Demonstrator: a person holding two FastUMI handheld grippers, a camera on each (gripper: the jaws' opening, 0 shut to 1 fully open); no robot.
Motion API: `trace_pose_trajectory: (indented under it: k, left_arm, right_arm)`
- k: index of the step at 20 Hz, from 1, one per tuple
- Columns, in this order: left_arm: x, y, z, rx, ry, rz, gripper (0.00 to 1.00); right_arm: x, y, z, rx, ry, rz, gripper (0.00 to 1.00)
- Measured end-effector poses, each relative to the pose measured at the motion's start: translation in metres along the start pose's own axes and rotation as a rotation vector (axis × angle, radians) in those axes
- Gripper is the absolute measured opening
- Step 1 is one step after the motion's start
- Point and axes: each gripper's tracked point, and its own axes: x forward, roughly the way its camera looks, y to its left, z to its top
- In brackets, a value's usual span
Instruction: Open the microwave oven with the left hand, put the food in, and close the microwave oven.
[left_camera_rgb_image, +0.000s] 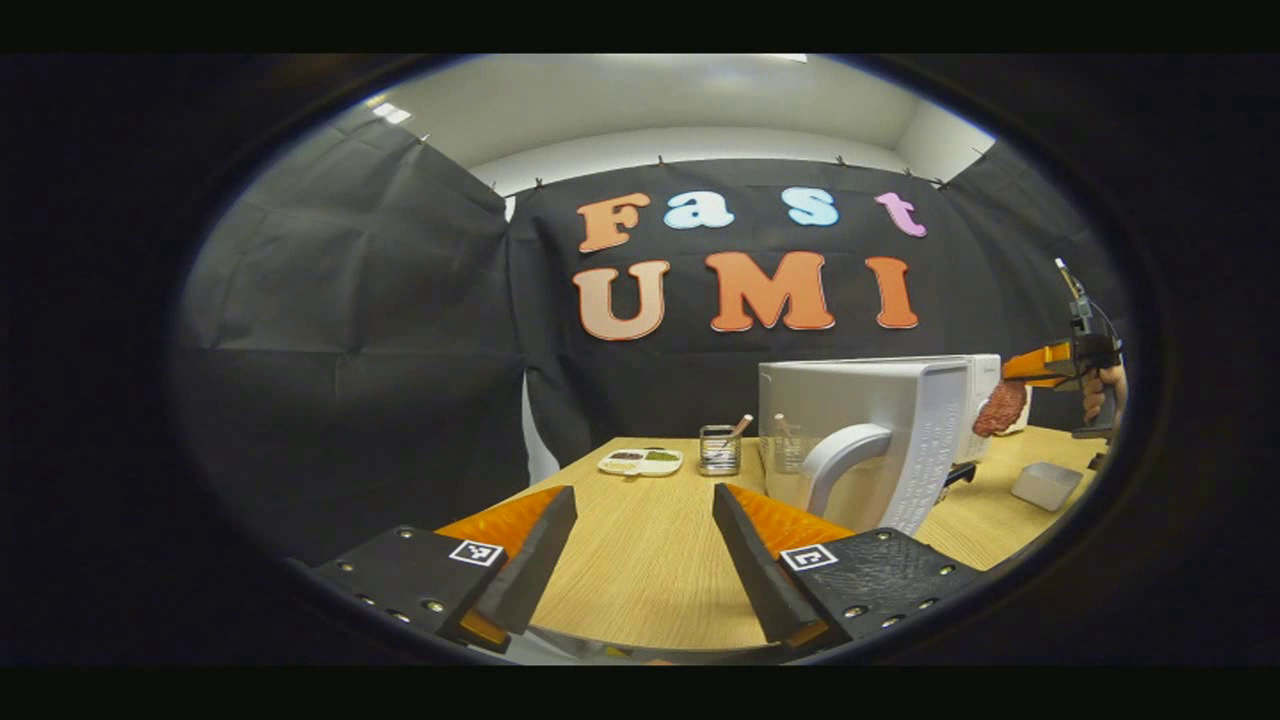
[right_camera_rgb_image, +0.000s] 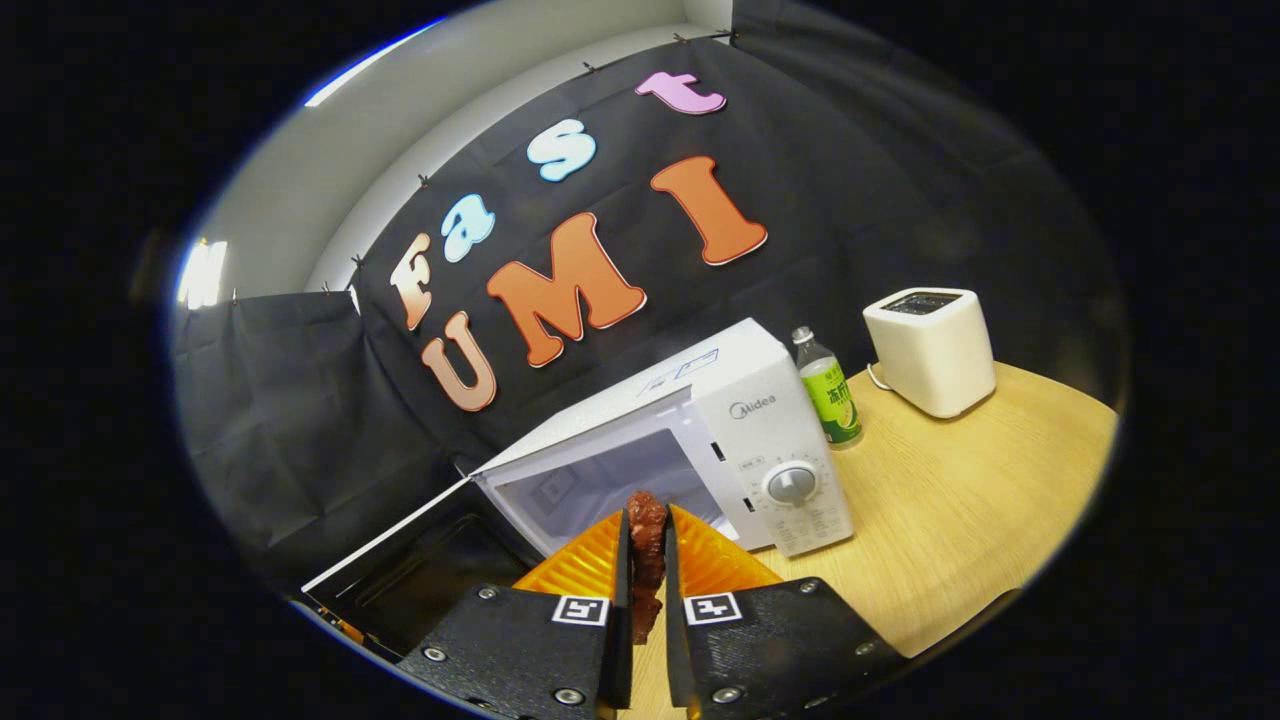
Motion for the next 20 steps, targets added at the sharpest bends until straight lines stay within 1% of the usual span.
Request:
trace_pose_trajectory:
  k: [3,6,8,16,20]
  left_arm:
    - [-0.004,0.007,-0.001,-0.006,0.003,0.01,0.84]
    - [-0.004,0.018,0.0,-0.001,0.006,0.028,0.83]
    - [-0.005,0.024,0.001,0.0,0.007,0.039,0.84]
    - [-0.004,0.055,-0.017,-0.038,0.033,0.102,0.84]
    - [-0.005,0.064,-0.022,-0.037,0.045,0.121,0.84]
  right_arm:
    - [0.031,0.006,-0.005,0.061,-0.037,-0.025,0.13]
    - [0.065,0.009,-0.02,0.154,-0.04,-0.045,0.13]
    - [0.086,0.013,-0.031,0.205,-0.041,-0.042,0.13]
    - [0.163,0.004,-0.07,0.26,-0.08,-0.145,0.13]
    - [0.189,-0.001,-0.07,0.253,-0.16,-0.202,0.13]
